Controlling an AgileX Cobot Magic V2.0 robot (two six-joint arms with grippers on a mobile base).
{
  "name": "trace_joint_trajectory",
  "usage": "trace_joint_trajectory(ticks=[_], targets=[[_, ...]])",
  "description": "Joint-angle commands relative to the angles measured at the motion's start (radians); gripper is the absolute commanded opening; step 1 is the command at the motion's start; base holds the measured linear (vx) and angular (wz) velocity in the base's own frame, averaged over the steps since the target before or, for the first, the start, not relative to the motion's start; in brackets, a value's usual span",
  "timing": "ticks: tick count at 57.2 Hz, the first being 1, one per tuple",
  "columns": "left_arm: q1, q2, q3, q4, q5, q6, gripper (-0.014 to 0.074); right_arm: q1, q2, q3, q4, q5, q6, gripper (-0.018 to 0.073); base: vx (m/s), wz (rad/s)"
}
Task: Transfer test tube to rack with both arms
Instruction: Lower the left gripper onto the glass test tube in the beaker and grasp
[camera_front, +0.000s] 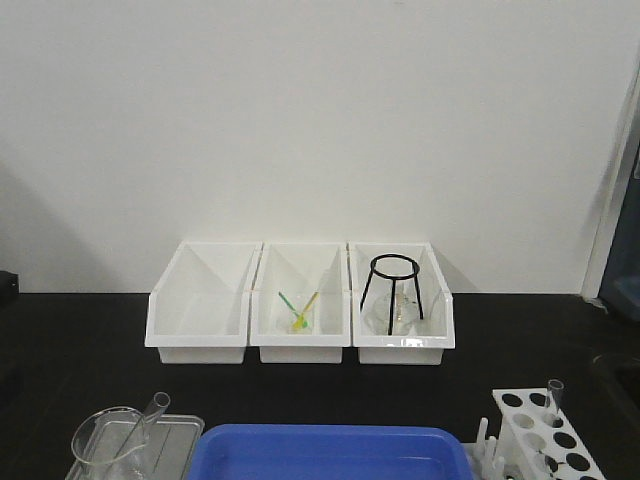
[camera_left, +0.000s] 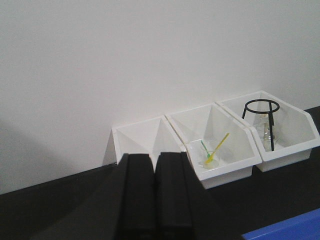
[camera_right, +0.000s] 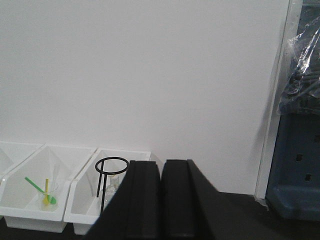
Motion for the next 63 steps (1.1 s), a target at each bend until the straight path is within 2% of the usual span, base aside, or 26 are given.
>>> trace_joint_trajectory(ticks=[1, 11, 17, 20, 27, 31, 37, 45, 55, 63], targets=[[0.002, -0.004, -0.037, -0.006, -0.097, 0.0, 0.0189, -0.005, -0.004, -0.039, -0.001, -0.076, -0.008, 0.0193, 0.0, 0.0], [0.002, -0.002, -0.037, 0.004, -0.091, 0.009, 0.0449, -0.005, -0.004, -0.039, -0.001, -0.035, -0.013, 0.0494, 0.0, 0.0], [0.002, -0.002, -0.037, 0.04, -0.111, 0.033, 0.0567, -0.005, -0.001, -0.039, -0.001, -0.037, -0.013, 0.0614, 0.0, 0.0], [0.002, -0.002, -0.037, 0.047, -0.129, 0.033, 0.0596, -0.005, -0.001, -0.039, 0.002, -0.048, -0.009, 0.0646, 0.0, 0.0], [0.002, -0.002, -0.037, 0.047, -0.199, -0.017, 0.0608, -0.005, -0.001, -0.039, 0.005, -0.066, 0.006, 0.0653, 0.0, 0.0], [0.002, 0.003, -0.033, 0.059, -0.202, -0.012, 0.0596, -0.005, -0.001, -0.03, 0.001, -0.067, -0.001, 0.0641, 0.0, 0.0], [0.001, 0.036, -0.001, 0.157, -0.196, 0.057, 0.0575, -0.005, 0.003, 0.01, -0.008, -0.098, -0.022, 0.0613, 0.0, 0.0], [-0.018, 0.111, 0.099, 0.242, -0.215, 0.057, 0.0553, -0.005, 0.003, 0.108, -0.009, -0.2, -0.024, 0.0565, 0.0, 0.0], [-0.038, 0.237, 0.223, 0.265, -0.336, 0.057, 0.0543, -0.005, 0.003, 0.206, -0.009, -0.286, -0.022, 0.0518, 0.0, 0.0], [-0.045, 0.369, 0.244, 0.265, -0.441, 0.058, 0.0543, -0.005, 0.003, 0.216, -0.009, -0.301, -0.022, 0.0505, 0.0, 0.0]])
